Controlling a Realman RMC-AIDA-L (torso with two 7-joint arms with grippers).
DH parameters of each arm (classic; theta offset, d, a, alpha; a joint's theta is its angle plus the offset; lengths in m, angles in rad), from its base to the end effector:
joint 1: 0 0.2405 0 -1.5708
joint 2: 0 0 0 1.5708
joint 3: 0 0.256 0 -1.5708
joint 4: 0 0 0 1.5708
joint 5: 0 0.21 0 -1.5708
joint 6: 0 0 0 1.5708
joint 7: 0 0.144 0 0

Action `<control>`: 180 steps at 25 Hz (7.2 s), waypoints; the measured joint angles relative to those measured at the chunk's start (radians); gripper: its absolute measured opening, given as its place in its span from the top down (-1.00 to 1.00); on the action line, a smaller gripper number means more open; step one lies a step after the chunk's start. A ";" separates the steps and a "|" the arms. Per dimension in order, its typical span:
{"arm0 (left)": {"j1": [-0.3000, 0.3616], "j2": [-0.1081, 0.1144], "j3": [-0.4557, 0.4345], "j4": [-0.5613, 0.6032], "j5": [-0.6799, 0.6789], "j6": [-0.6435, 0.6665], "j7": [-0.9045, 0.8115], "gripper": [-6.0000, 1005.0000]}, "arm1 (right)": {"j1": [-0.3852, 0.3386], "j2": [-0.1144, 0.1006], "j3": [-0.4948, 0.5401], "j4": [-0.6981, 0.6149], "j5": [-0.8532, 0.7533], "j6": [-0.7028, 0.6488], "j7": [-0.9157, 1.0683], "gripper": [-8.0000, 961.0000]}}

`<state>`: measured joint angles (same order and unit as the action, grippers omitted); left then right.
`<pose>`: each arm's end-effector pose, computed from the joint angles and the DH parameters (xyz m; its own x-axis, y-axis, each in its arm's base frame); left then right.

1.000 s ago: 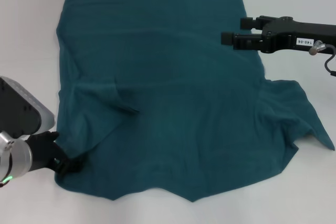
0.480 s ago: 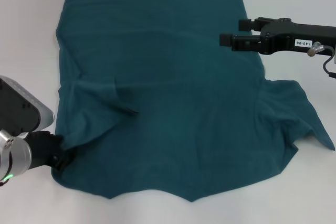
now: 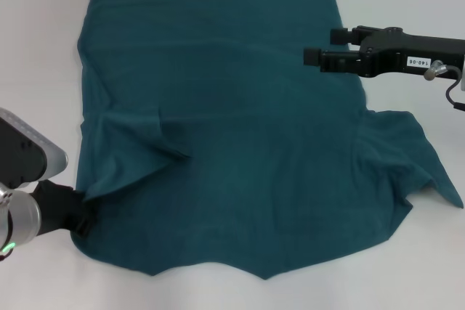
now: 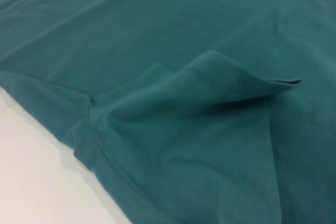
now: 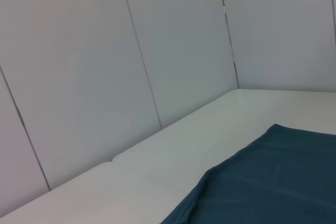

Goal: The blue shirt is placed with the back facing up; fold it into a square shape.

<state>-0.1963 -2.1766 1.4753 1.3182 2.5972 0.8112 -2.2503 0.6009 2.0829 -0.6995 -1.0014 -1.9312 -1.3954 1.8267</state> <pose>-0.2683 0.3398 -0.0211 0.8546 0.5168 0.0500 0.3966 -0.5876 -0.7053 0.2042 0.3966 0.0719 0.7074 -0.3446 -0.6171 -0.6092 -0.7399 -0.2853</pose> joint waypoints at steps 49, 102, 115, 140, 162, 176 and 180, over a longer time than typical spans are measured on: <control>0.161 0.000 -0.091 0.060 -0.300 0.025 -0.039 0.81 | 0.004 0.002 -0.011 0.011 0.000 -0.001 -0.003 -0.90; 0.159 0.000 -0.091 0.080 -0.267 0.037 -0.022 0.97 | 0.008 0.003 -0.011 0.014 0.006 0.001 -0.003 -0.90; 0.208 0.000 -0.111 0.124 -0.273 0.053 -0.017 0.95 | 0.014 0.003 -0.011 0.027 0.006 0.001 -0.008 -0.90; 0.212 0.000 -0.194 0.097 -0.342 0.130 -0.026 0.91 | 0.014 0.003 -0.011 0.034 0.006 0.001 -0.018 -0.90; 0.178 0.005 -0.541 0.019 -0.628 0.376 0.179 -0.64 | -0.049 -0.006 0.000 -0.003 0.029 -0.030 -0.006 -0.90; -0.066 0.069 -0.937 -0.337 -0.839 0.869 0.447 -0.77 | -0.075 -0.051 0.004 -0.429 -0.483 -0.273 0.414 -0.89; -0.086 0.072 -0.925 -0.337 -0.827 0.868 0.444 -0.77 | -0.012 -0.037 -0.022 -0.483 -0.751 -0.393 0.420 -0.89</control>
<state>-0.2825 -2.1042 0.5506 0.9814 1.7703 1.6790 -1.8064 0.5891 2.0455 -0.7212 -1.4844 -2.6824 -1.7888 2.2470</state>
